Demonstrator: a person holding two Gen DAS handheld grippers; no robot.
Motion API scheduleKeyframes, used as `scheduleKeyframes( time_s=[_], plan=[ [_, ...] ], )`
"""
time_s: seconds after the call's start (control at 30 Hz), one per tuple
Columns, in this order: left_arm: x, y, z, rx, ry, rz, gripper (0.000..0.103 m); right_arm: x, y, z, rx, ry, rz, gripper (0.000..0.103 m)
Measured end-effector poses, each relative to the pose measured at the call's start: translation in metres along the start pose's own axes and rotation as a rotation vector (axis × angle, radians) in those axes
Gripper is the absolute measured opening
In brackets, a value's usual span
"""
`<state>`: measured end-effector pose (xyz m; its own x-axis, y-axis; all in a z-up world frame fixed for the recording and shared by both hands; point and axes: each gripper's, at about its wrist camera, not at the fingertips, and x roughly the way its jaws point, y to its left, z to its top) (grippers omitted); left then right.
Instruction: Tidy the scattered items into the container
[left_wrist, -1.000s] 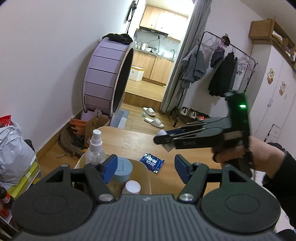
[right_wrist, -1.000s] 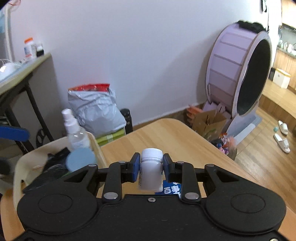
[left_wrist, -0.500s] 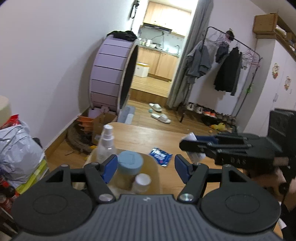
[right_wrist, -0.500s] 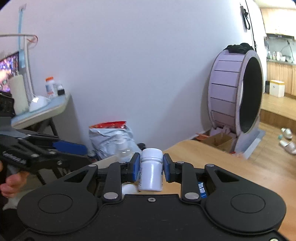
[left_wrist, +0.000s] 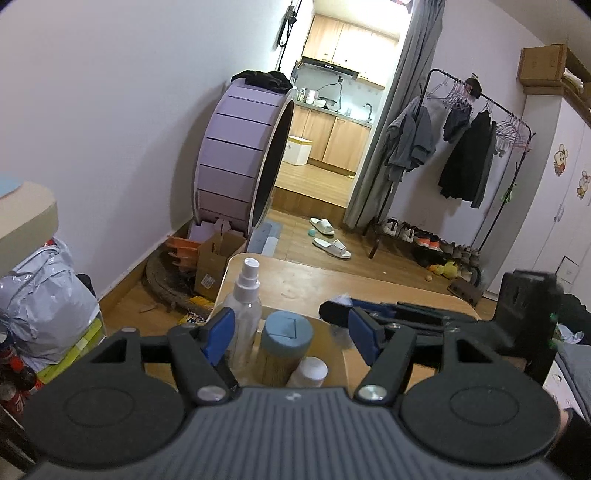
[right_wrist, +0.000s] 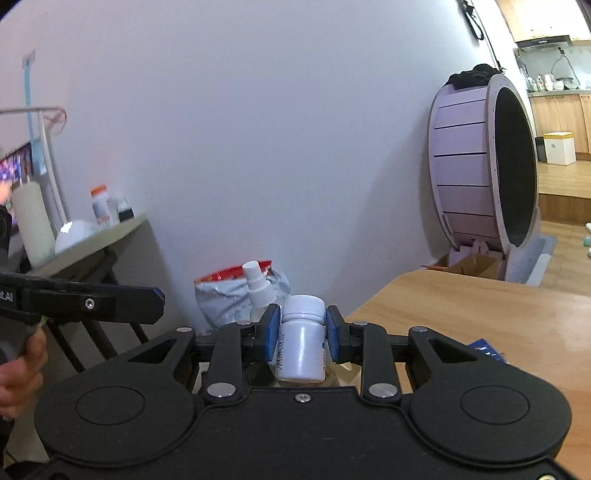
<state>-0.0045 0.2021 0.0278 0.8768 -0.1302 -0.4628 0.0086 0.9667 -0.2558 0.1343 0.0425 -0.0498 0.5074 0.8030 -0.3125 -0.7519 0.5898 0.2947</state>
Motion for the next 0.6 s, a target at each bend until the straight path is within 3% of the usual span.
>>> scheduleKeyframes(
  time_s=[0.2,0.43,0.6],
  plan=[
    [-0.002,0.001,-0.002,-0.004,-0.007,-0.004,0.067,-0.004,0.006,-0.014,-0.016,0.008,-0.019,0.038],
    [-0.004,0.001,-0.001,-0.01,-0.017,-0.01,0.067,-0.02,0.016,-0.014,-0.066,0.025,-0.025,0.039],
    [0.0,-0.002,-0.002,0.004,-0.003,-0.017,0.067,-0.035,0.013,-0.01,-0.101,0.026,-0.072,0.049]
  ],
)
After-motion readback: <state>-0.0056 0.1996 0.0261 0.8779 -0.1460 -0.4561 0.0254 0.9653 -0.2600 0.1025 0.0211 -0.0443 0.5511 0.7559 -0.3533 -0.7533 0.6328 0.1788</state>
